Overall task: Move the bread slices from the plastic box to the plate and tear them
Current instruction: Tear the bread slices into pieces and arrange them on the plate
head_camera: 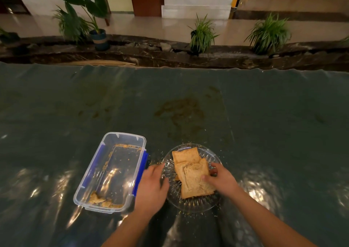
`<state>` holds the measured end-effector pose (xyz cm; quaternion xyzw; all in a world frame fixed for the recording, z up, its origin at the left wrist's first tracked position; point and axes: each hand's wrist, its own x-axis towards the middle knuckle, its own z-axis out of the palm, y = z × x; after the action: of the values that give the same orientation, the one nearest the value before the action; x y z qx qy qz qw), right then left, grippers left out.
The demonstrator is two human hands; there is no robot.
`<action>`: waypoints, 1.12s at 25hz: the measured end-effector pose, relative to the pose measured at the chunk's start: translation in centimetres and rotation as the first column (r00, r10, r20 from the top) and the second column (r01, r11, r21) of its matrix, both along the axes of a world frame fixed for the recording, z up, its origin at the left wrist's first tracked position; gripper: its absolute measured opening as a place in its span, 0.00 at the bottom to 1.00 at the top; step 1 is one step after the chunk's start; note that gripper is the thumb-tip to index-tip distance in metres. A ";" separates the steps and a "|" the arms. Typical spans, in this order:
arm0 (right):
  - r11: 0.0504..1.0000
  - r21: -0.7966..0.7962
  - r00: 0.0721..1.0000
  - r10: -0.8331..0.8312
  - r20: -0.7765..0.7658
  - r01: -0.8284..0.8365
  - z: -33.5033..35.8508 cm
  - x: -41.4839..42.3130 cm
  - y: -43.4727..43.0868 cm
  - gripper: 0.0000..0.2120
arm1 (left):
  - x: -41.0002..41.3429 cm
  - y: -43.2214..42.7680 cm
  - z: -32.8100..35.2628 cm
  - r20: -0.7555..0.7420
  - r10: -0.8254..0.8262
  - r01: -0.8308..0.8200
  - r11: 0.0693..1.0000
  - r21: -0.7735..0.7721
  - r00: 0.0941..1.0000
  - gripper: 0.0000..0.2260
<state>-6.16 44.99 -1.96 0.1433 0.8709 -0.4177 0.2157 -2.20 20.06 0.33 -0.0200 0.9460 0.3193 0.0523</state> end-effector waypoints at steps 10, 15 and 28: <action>0.992 -0.092 0.997 -0.080 0.014 0.081 -0.8 -1.4 -0.7 0.25 | -4.2 4.3 -0.5 0.599 0.156 -0.527 0.676 0.515 0.786 0.08; 0.990 -0.106 0.995 -0.097 0.012 0.097 -1.3 -1.1 -1.3 0.25 | -5.0 4.2 -1.6 0.621 0.125 -0.543 0.636 0.549 0.774 0.09; 0.901 -0.266 0.938 -0.346 0.034 0.342 -2.1 -0.8 -2.4 0.29 | -8.3 4.9 -2.2 0.616 0.108 -0.551 0.583 0.597 0.780 0.12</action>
<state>-6.98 42.55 -4.02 0.2612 0.7688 -0.5640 0.1502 -10.47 24.96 -1.87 -0.2649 0.6525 0.6665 0.2446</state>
